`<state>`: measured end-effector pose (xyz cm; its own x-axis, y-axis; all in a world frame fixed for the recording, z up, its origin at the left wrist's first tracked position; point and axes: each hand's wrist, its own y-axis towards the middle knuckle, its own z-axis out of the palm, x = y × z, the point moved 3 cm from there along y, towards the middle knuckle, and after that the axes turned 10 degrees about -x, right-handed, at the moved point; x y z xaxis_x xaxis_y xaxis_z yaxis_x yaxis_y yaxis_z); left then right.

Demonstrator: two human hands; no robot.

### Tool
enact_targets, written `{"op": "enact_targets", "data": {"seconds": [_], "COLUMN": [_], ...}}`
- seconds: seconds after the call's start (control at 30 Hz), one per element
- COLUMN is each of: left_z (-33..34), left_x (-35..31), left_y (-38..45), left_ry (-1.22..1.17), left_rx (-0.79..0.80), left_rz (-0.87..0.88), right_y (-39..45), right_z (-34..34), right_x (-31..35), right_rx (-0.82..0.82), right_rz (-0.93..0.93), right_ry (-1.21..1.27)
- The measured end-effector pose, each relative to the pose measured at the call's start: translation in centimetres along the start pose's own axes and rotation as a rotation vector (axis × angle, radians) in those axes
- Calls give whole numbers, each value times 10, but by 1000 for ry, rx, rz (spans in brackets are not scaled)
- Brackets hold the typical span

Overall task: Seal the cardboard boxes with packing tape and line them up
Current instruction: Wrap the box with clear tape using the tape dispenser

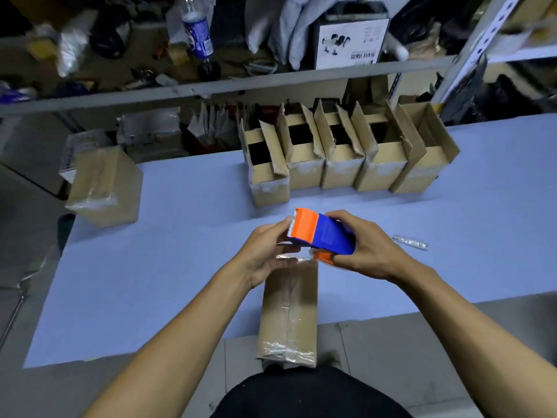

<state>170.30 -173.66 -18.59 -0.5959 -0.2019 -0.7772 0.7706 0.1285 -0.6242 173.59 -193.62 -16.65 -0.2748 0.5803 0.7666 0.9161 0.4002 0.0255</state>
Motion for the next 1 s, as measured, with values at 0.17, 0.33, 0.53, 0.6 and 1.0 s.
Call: {"op": "enact_targets", "data": {"seconds": [0.17,0.33,0.53,0.6,1.0], "left_z": [-15,-24,-25,-25,-39], "left_x": [-1,-2,-1,1,16], "left_y": [7,16,26,27,26], "left_ry": [27,-41,192,219,139], "left_rx": [50,117,43,18,-416], "left_rz": [13,-59,49,70,158], "right_y": [1,0,2,4,3], "right_z": [9,16,20,18,8], "right_x": [2,3,2,2,-20], "right_rx": [-17,-28,-9,11,97], "right_rz": [34,83,39,15,-183], "right_ry": [-30,16,-76,-119,-540]}}
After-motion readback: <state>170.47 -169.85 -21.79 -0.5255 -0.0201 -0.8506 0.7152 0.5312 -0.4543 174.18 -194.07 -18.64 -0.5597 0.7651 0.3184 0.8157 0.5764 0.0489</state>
